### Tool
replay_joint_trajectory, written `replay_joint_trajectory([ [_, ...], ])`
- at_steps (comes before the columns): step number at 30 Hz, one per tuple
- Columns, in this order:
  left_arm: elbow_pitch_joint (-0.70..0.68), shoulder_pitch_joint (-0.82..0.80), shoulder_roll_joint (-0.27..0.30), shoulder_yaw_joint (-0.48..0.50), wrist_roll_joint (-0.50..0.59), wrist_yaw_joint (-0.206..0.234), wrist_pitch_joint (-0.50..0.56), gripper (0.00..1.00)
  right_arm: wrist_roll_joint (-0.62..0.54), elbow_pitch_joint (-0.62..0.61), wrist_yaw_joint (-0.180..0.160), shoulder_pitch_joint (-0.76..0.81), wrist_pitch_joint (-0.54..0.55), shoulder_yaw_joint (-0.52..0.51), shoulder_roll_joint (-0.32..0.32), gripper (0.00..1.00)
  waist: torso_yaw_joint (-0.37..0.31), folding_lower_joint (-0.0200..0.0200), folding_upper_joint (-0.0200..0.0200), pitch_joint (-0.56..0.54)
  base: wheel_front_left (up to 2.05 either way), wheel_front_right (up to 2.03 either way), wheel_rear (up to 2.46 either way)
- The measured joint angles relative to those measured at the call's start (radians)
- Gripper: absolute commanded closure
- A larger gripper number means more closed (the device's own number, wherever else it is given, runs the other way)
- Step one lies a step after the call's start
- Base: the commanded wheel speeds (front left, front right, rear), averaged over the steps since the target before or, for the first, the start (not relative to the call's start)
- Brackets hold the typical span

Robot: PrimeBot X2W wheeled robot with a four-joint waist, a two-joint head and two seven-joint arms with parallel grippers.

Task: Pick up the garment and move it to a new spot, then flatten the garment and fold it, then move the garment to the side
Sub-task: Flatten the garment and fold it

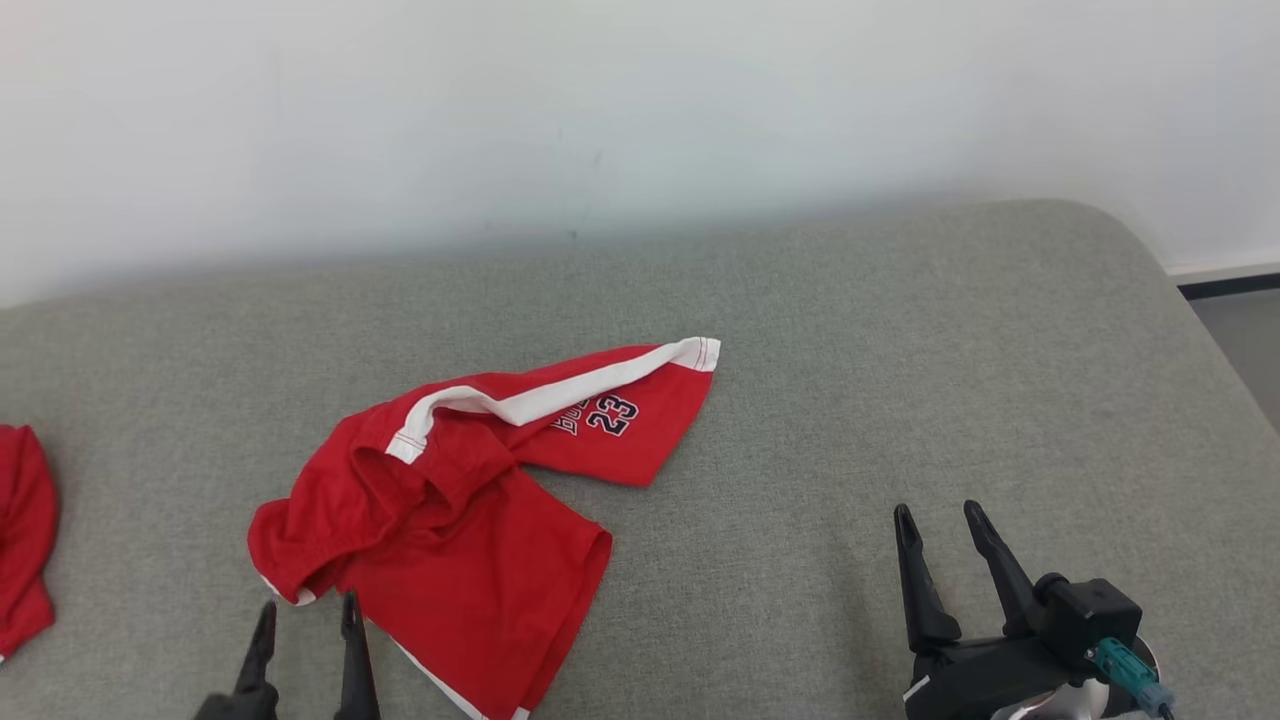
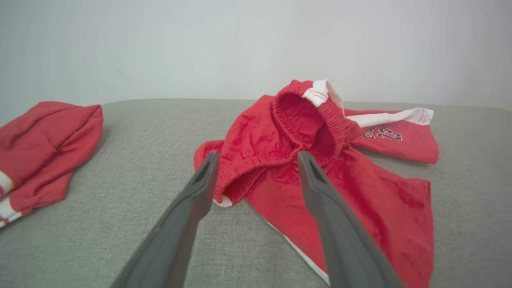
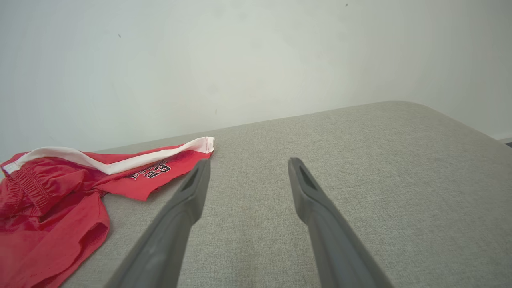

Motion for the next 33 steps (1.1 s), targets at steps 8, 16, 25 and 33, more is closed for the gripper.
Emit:
replay_joint_trajectory([
  [8,-0.03,0.071,-0.014,-0.088,-0.056,-0.044,0.0,0.0,0.0,-0.003,0.0,0.025,0.0,0.003,0.008,0.0,0.01,-0.0001,0.0,-0.022,0.0,0.0,0.0],
  [16,0.075,-0.098,-0.016,-0.159,-0.148,-0.075,0.0,0.0,0.002,-0.01,0.0,-0.002,0.0,0.026,-0.011,0.0,-0.002,0.0,0.0,0.03,0.0,0.0,0.0],
  [25,0.246,-0.262,-0.016,-0.119,-0.171,-0.11,0.0,0.0,0.009,-0.016,0.0,-0.028,0.0,0.028,-0.023,0.0,-0.038,0.0003,0.0,0.102,0.0,0.0,0.0],
  [33,0.246,-0.341,-0.016,-0.086,-0.149,-0.13,0.0,1.0,0.009,-0.021,0.0,-0.039,0.0,0.025,-0.023,0.0,-0.051,0.0003,0.0001,0.146,0.0,0.0,0.0],
])
